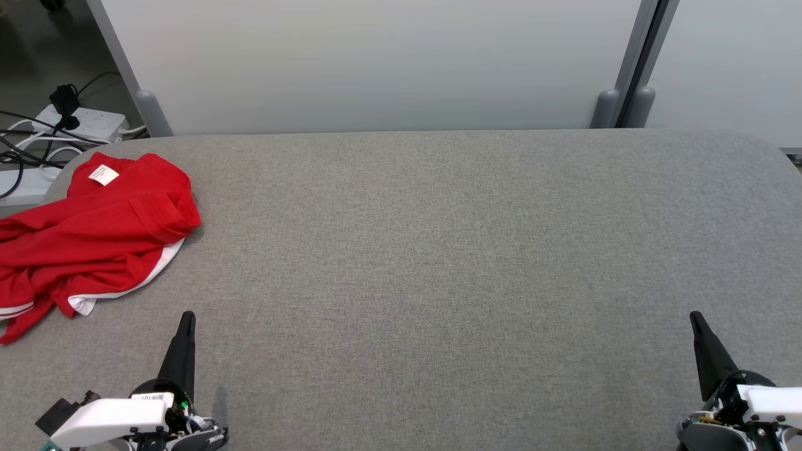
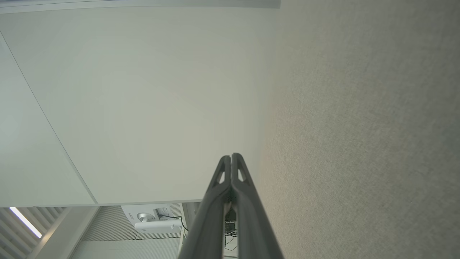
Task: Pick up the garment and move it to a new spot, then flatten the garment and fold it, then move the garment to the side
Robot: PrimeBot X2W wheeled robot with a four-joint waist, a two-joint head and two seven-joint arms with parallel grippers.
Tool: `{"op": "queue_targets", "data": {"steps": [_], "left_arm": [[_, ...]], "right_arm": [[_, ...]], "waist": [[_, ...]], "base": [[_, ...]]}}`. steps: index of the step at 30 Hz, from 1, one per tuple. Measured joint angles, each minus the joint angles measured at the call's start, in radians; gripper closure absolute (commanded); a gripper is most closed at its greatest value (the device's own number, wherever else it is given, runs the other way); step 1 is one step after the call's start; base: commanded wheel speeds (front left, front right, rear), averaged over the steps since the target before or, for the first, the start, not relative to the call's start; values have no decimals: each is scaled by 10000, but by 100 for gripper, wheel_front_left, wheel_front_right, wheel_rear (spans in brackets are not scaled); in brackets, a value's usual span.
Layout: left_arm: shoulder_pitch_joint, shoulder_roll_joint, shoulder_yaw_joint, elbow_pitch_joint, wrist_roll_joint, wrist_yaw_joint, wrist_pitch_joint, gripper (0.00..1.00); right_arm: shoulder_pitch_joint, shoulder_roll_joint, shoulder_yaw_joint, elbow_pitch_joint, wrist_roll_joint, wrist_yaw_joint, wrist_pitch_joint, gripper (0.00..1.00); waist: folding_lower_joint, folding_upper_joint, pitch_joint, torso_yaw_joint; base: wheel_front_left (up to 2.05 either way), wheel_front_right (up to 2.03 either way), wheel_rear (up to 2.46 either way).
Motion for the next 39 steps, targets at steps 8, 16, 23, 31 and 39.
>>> {"op": "queue_targets", "data": {"steps": [8, 16, 23, 31, 39], "left_arm": [[132, -40, -17, 199, 0, 8, -2, 0], [418, -151, -104, 328, 2, 21, -90, 0], [418, -148, -224, 278, 71, 21, -201, 0], [415, 52, -466, 236, 600, 19, -604, 0], [206, 169, -570, 92, 2173, 65, -859, 0]], "right_arm": [[136, 61, 46, 167, 4, 2, -2, 0], [347, 148, 88, 301, 0, 0, -21, 0], [353, 111, 128, 259, -71, 0, -127, 0], [355, -56, 259, 272, -623, 0, -491, 0], [291, -364, 410, 286, -2199, 0, -809, 0]], "waist": [[0, 0, 0, 0], [4, 0, -139, -4], [3, 0, -213, -8], [2, 0, -309, -17], [2, 0, -378, -39]], "base": [[0, 0, 0], [0, 0, 0], [0, 0, 0], [0, 0, 0], [0, 0, 0]]}}
